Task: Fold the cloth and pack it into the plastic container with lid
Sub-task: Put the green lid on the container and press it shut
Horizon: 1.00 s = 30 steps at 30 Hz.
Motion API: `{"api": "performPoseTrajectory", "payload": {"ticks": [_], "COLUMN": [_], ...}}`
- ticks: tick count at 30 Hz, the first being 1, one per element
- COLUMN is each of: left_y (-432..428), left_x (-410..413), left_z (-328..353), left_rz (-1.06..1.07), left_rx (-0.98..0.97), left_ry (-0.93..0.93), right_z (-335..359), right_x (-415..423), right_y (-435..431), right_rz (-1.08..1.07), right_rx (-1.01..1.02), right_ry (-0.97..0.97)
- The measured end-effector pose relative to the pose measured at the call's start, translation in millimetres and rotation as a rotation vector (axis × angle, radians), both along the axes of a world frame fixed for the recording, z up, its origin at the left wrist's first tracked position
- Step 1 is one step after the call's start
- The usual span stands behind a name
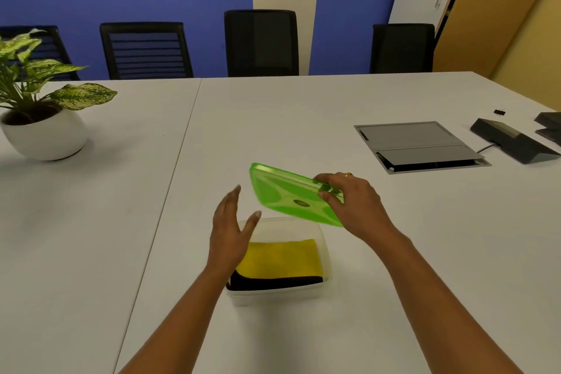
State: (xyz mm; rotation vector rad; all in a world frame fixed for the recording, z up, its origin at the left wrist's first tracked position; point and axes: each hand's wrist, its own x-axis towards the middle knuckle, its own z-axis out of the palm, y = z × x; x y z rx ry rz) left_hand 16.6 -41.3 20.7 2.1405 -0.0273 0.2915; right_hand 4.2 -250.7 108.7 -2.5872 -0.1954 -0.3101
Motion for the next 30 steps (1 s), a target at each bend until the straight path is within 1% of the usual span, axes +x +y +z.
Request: {"api": "performPoseTrajectory", "payload": {"ticks": [2, 3, 6, 8, 10, 12, 15, 17, 18, 21, 24, 28, 30], "left_y": [4.7, 7.0, 15.8, 22.8, 26.6, 29.4, 31.5, 32.9, 32.8, 32.9, 33.3, 34.3, 33.7], "left_x": [3.9, 4.5, 4.5, 2.1, -0.4, -1.1, 0.7, 1.9, 2.3, 0.9, -5.6, -10.9, -10.1], "left_z": [16.0, 23.6, 37.5, 40.1, 39.1, 33.8, 26.0, 20.4, 18.2, 10.8, -1.0, -17.7, -20.6], "left_rz": [-0.025, -0.029, -0.043, -0.053, -0.040, -0.008, 0.063, 0.128, 0.148, 0.160, 0.142, 0.134, 0.153], "left_rx": [-0.039, -0.118, -0.486, -0.648, -0.741, -0.788, -0.813, -0.870, -0.899, -0.888, -0.776, -0.652, -0.621], "left_ry": [-0.011, 0.012, 0.108, 0.125, 0.136, 0.179, 0.287, 0.367, 0.407, 0.496, 0.535, 0.543, 0.543], "right_z": [11.9, 16.9, 27.3, 30.5, 25.9, 12.0, -19.8, -42.8, -54.1, -81.6, -99.2, -115.5, -118.2], "right_x": [0.0, 0.6, 5.1, 8.6, 11.2, 13.5, 15.4, 12.8, 10.6, 1.4, -7.8, -19.5, -22.3], "right_y": [2.0, 2.9, 1.6, -1.2, -3.4, -4.7, -6.6, -7.6, -8.0, -7.8, -6.9, -5.8, -4.1], "right_rz": [0.062, 0.093, 0.131, 0.130, 0.113, 0.074, -0.029, -0.100, -0.129, -0.200, -0.275, -0.408, -0.427], "right_rx": [0.045, 0.096, 0.287, 0.425, 0.536, 0.630, 0.811, 0.964, 1.008, 1.039, 1.013, 0.791, 0.728], "right_ry": [0.049, 0.075, 0.136, 0.175, 0.191, 0.210, 0.271, 0.314, 0.328, 0.356, 0.378, 0.347, 0.342]}}
